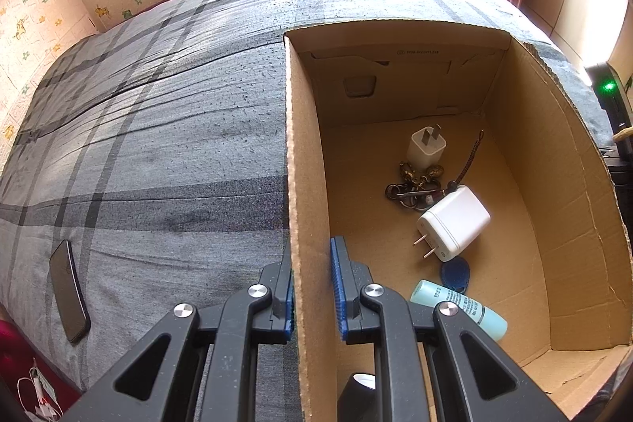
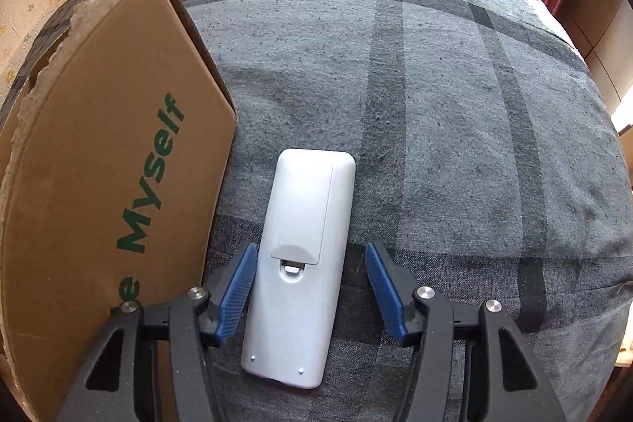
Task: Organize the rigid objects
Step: 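Move the right gripper to the white remote control and grasp it, then lift the white remote with the right gripper and carry it into the box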
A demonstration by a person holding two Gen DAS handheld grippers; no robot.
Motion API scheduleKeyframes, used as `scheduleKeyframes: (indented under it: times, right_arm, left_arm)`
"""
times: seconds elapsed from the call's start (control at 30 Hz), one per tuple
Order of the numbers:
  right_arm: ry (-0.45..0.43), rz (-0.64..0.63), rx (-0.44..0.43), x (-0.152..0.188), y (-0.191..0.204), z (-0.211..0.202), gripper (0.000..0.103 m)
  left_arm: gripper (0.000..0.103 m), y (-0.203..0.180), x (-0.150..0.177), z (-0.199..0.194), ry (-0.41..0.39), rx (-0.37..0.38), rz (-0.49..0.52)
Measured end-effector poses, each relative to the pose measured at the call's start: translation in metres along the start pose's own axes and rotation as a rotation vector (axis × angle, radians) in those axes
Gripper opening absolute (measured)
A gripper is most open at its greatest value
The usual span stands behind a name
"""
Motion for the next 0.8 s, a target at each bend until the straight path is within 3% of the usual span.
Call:
scheduleKeyframes:
  times: [0.13,0.23,0.8]
  right_arm:
    - [0.016,0.008,0.001,0.002,-0.003,0.010,0.060]
    - [0.010,-0.023,0.036,0.002,0.000,0.010,0.051]
    - [-0.040,0.001,0.047,0.005,0.001,-0.030,0.050]
  left_arm:
    - [0.018,-0.001,0.000,0.000,0.000,-0.002,-0.001]
    - [0.018,-0.001,0.000,0.000,0.000,-0.002,-0.001]
    - [0.018,-0.003,0.000,-0.002,-0.005,-0.011,0.003]
Point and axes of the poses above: each gripper's, at about its wrist camera, not at the fingertips, and z roughly the way its jaws point, y to its left, x to its underside, the point moved 10 cm from there along z, roughly the way its jaws point, and after that the axes turned 7 degrees about -z, right-handed, at the moved point
